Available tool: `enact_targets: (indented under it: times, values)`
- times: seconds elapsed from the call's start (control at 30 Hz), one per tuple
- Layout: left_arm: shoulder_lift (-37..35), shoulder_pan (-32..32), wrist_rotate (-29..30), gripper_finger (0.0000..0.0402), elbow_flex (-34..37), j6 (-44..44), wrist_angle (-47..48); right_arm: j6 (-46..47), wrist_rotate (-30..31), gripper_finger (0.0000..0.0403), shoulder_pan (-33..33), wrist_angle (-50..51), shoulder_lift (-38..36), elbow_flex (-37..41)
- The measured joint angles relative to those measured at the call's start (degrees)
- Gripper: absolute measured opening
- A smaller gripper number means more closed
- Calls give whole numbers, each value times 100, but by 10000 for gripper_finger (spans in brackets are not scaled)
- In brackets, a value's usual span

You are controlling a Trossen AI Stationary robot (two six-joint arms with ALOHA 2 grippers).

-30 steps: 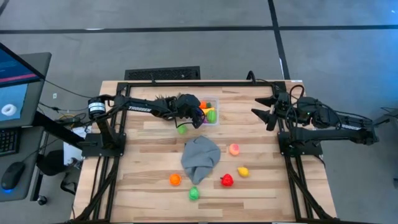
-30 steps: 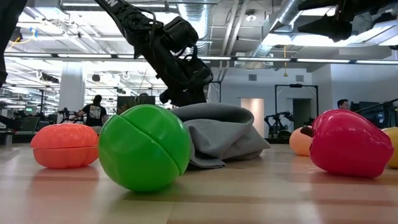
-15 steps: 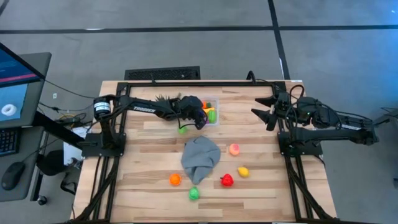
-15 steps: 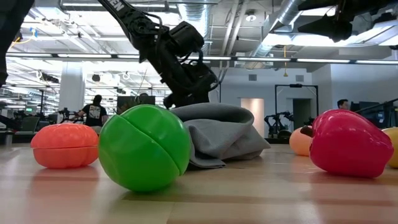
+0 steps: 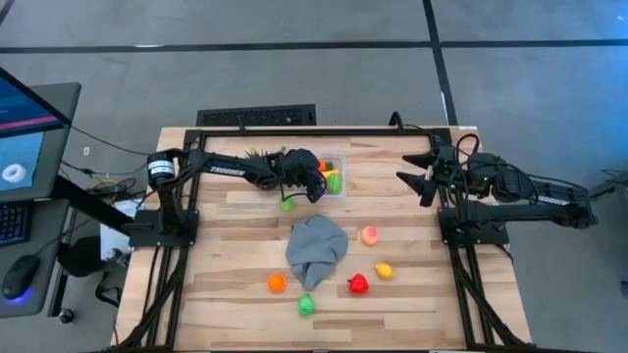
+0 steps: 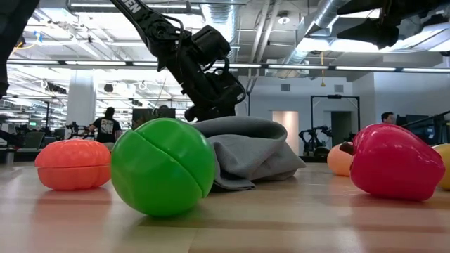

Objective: Pick and placing Produce into tupperware
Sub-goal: Put the violet grapes into the transparent container, then put the green cabbage into the transparent container

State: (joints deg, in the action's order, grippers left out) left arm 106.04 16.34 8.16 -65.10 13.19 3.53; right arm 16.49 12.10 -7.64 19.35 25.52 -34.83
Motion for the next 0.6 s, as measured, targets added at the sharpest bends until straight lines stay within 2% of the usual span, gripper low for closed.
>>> enact_targets:
  times: [0.23, 0.47, 0.6]
  values:
    - [0, 0, -3, 267, 0, 0, -29, -2, 0, 333, 0, 37, 2, 0]
    - [-1, 0, -20, 274, 0, 0, -92, -2, 0, 333, 0, 36, 1, 0]
    - [-1, 0, -190, 274, 0, 9, -428, 0, 0, 333, 0, 35, 1, 0]
